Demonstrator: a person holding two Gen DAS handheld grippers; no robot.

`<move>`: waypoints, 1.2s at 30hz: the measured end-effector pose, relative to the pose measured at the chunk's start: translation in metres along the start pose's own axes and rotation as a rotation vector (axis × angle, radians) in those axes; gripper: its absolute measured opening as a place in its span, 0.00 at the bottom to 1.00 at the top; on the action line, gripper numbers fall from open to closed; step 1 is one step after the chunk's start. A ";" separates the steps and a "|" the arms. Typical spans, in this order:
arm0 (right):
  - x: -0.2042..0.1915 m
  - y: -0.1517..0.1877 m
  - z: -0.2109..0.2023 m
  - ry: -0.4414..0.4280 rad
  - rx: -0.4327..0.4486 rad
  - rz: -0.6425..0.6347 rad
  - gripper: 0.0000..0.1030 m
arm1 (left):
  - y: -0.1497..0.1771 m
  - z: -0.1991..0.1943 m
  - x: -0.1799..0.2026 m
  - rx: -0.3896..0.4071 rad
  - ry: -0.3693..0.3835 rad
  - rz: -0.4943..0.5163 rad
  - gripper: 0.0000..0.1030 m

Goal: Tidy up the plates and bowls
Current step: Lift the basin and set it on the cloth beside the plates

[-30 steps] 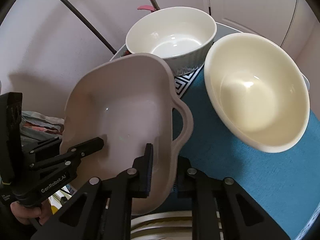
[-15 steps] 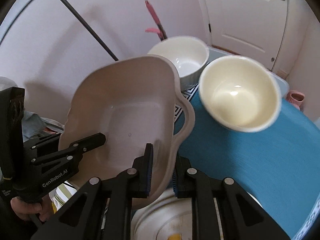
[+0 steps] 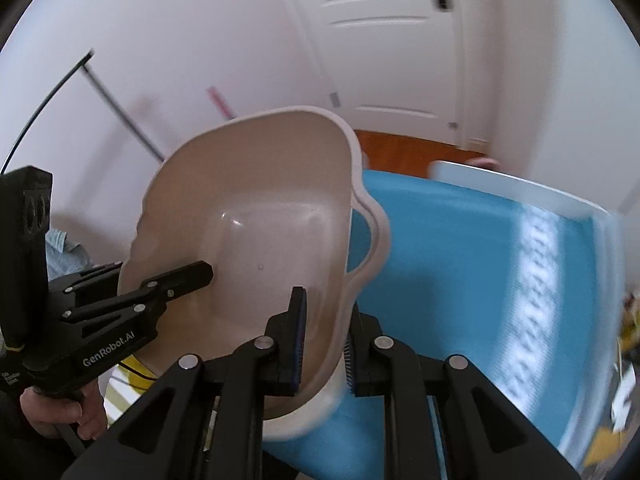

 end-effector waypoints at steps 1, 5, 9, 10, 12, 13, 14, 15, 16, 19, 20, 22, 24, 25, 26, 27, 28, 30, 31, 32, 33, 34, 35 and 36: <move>0.017 0.011 -0.011 0.024 0.006 0.023 0.15 | 0.003 0.004 0.016 -0.008 0.019 0.016 0.13; 0.068 0.043 -0.038 0.084 0.006 0.088 0.15 | 0.022 0.027 0.071 -0.047 0.074 0.078 0.13; 0.100 0.072 -0.043 0.109 -0.011 0.148 0.15 | 0.043 0.053 0.108 -0.094 0.097 0.123 0.13; 0.108 0.079 -0.043 0.114 -0.016 0.159 0.15 | 0.050 0.061 0.116 -0.108 0.101 0.132 0.13; 0.126 0.095 -0.039 0.119 -0.028 0.191 0.15 | 0.058 0.074 0.127 -0.129 0.103 0.146 0.13; 0.131 0.099 -0.037 0.119 -0.030 0.201 0.15 | 0.063 0.082 0.133 -0.141 0.104 0.156 0.13; 0.139 0.108 -0.035 0.117 -0.032 0.215 0.15 | 0.067 0.088 0.137 -0.147 0.105 0.163 0.13; 0.145 0.113 -0.033 0.117 -0.033 0.222 0.15 | 0.071 0.095 0.142 -0.155 0.104 0.174 0.13; 0.150 0.119 -0.029 0.118 -0.036 0.230 0.15 | 0.075 0.101 0.145 -0.163 0.101 0.185 0.13; 0.162 0.133 -0.021 0.109 -0.048 0.256 0.15 | 0.083 0.115 0.154 -0.182 0.092 0.202 0.13; 0.166 0.138 -0.017 0.101 -0.053 0.265 0.15 | 0.084 0.118 0.150 -0.185 0.090 0.204 0.13; 0.170 0.139 -0.012 0.096 -0.060 0.267 0.15 | 0.087 0.125 0.152 -0.190 0.083 0.206 0.13; 0.173 0.137 -0.009 0.091 -0.066 0.265 0.15 | 0.090 0.130 0.151 -0.194 0.073 0.210 0.13; 0.175 0.139 -0.008 0.091 -0.068 0.266 0.15 | 0.092 0.132 0.151 -0.198 0.069 0.214 0.13; 0.177 0.138 -0.008 0.091 -0.069 0.267 0.15 | 0.090 0.134 0.156 -0.200 0.067 0.216 0.13; 0.179 0.139 -0.007 0.089 -0.069 0.268 0.15 | 0.091 0.136 0.156 -0.203 0.063 0.220 0.13; 0.181 0.140 -0.006 0.088 -0.070 0.270 0.15 | 0.092 0.139 0.157 -0.207 0.062 0.224 0.16; 0.182 0.140 -0.006 0.084 -0.075 0.276 0.15 | 0.094 0.142 0.157 -0.217 0.064 0.228 0.19; 0.183 0.141 -0.005 0.079 -0.079 0.275 0.15 | 0.095 0.142 0.159 -0.219 0.065 0.231 0.24; 0.183 0.141 -0.004 0.072 -0.081 0.275 0.15 | 0.096 0.142 0.161 -0.220 0.065 0.236 0.30; 0.183 0.142 -0.004 0.063 -0.081 0.281 0.15 | 0.097 0.142 0.164 -0.217 0.065 0.244 0.35; 0.185 0.142 -0.002 0.057 -0.081 0.289 0.15 | 0.097 0.142 0.166 -0.214 0.061 0.255 0.49; 0.185 0.142 -0.002 0.053 -0.079 0.297 0.15 | 0.096 0.141 0.168 -0.207 0.057 0.262 0.60; 0.186 0.142 -0.002 0.050 -0.077 0.305 0.15 | 0.096 0.140 0.169 -0.197 0.055 0.268 0.63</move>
Point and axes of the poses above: each gripper's, at about its wrist camera, not at the fingertips, and z roughly the way its jaws point, x to its right, y to its underside, the point moved 5 cm from there along z, roughly the way its jaws point, and after that the axes turned 6 degrees about -z, right-handed, at the moved point
